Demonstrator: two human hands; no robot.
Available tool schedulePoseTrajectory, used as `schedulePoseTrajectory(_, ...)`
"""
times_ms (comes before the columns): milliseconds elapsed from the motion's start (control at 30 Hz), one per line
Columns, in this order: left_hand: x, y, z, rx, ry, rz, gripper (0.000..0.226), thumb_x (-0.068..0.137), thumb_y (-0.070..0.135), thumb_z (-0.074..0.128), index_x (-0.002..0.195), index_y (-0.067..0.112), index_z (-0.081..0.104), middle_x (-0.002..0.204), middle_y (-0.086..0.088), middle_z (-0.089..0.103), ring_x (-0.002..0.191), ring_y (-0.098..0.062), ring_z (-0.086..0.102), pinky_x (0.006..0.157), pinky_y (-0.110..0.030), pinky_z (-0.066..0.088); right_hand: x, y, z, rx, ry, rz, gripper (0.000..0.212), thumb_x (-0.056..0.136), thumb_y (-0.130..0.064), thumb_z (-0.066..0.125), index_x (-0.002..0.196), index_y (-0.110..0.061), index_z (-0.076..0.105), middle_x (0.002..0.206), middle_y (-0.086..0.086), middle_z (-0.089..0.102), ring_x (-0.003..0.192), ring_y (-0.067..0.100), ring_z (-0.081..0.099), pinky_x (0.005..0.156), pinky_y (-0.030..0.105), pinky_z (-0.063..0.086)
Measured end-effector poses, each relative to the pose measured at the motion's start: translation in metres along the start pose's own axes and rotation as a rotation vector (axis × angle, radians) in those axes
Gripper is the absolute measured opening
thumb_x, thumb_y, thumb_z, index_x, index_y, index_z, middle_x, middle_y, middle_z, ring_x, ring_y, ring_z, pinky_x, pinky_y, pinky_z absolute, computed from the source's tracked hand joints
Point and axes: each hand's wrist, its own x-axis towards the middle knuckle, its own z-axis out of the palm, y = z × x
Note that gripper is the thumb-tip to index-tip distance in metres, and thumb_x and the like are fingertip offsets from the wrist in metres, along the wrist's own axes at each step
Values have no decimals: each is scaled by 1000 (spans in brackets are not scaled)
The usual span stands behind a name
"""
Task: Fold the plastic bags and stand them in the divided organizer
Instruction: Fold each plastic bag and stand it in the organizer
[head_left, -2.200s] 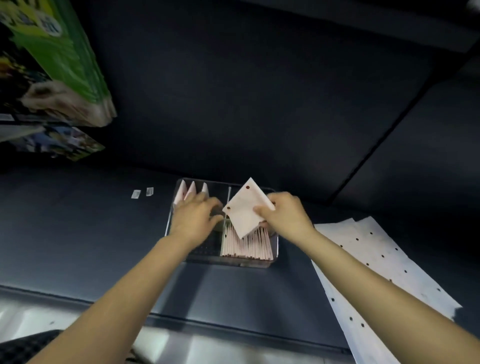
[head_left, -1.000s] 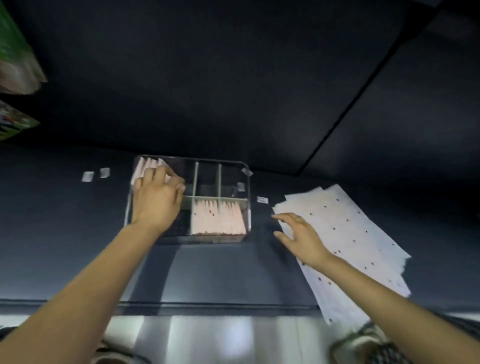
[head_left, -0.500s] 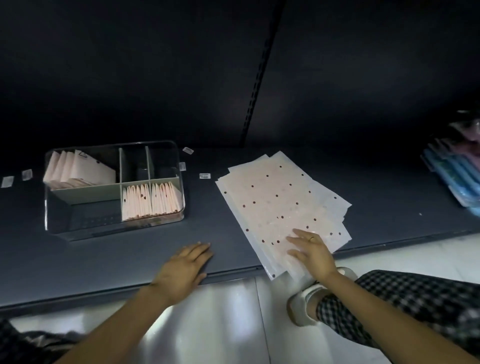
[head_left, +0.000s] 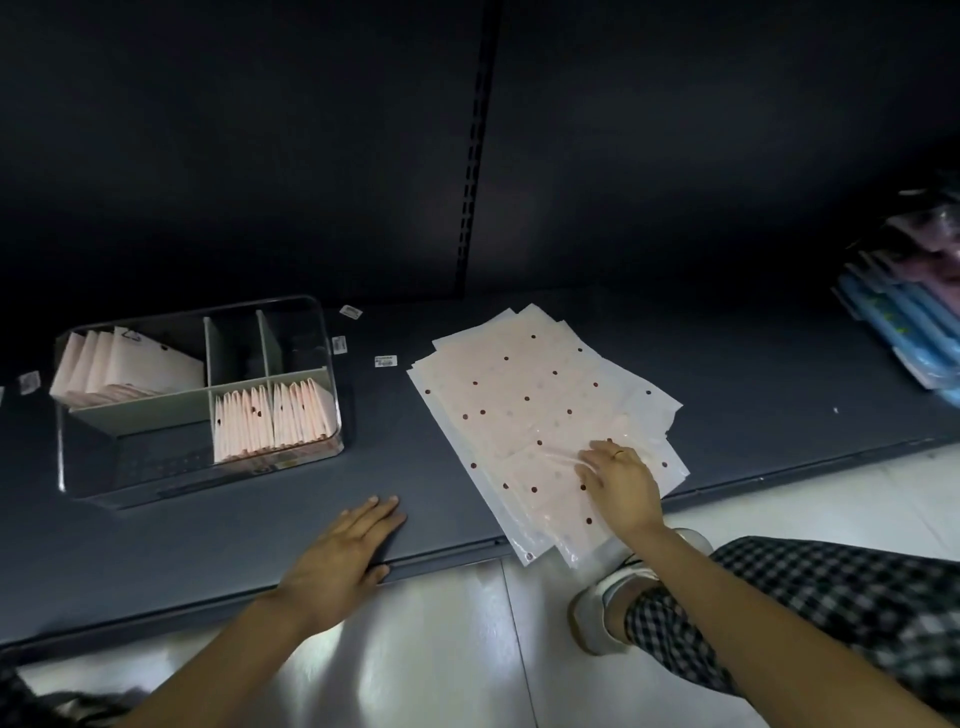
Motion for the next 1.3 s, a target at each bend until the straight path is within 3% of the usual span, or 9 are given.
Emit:
schedulePoseTrajectory(333,19,42,-25,-110,325,133,77,84,29,68,148,22,26,151,13,22,142,-5,13,113,-14,4,-28,-124,-33,72,114,-523,12,71,-20,80,72,-12,72,66,5,66,60,23,64,51,23,50)
schedulePoseTrajectory(467,19,47,-21,-187,372,85,29,81,17,71,109,16,67,110,1,68,112,-17,58,113,-28,27,-46,-158,-28,263,-282,-387,27,89,-43,57,100,-21,68,96,0,68,92,17,60,75,29,44)
schedulePoseTrajectory(567,13,36,-22,-350,308,-42,21,84,6,61,77,25,65,66,17,62,67,-4,57,76,-15,42,-40,-155,-42,554,-669,-252,30,84,-47,63,105,-26,64,101,-10,65,91,4,59,85,22,48)
schedulePoseTrajectory(767,9,20,-31,-974,297,-316,27,97,6,46,76,13,62,71,11,59,66,3,52,64,-9,41,-1,-92,-86,878,-1033,-196,81,67,-75,59,133,-30,45,131,-14,53,121,-4,46,97,12,37)
schedulePoseTrajectory(933,11,15,-29,-1309,212,-519,28,101,28,41,106,11,63,104,-5,67,98,-19,63,92,-32,49,14,-69,-70,974,-1039,-61,67,77,1,73,135,-19,44,131,0,58,120,14,55,99,28,45)
schedulePoseTrajectory(1033,16,17,-27,-1221,271,-620,24,100,25,45,104,7,60,99,-9,64,94,-24,58,83,-30,47,7,-84,-46,977,-732,115,16,84,-1,67,94,-12,61,84,-6,72,83,18,66,66,15,51)
schedulePoseTrajectory(1100,18,18,-24,-1024,371,-643,24,98,23,49,113,6,54,103,-9,61,96,-24,57,78,-29,44,5,-94,-32,969,-552,230,26,88,-5,62,66,-12,52,52,-10,57,59,12,52,48,12,43)
schedulePoseTrajectory(1200,14,28,-21,-633,645,-658,36,92,19,58,124,7,47,109,-11,53,99,-30,54,80,-36,43,4,-99,-16,804,-463,264,31,89,-11,62,61,-12,48,61,2,52,60,15,47,54,21,36)
schedulePoseTrajectory(1300,9,41,-11,-235,705,-345,41,86,17,66,125,9,54,119,-11,54,107,-31,51,88,-42,42,7,-100,-9,707,-442,273,29,89,-15,62,63,-12,49,74,9,56,76,20,51,70,26,35)
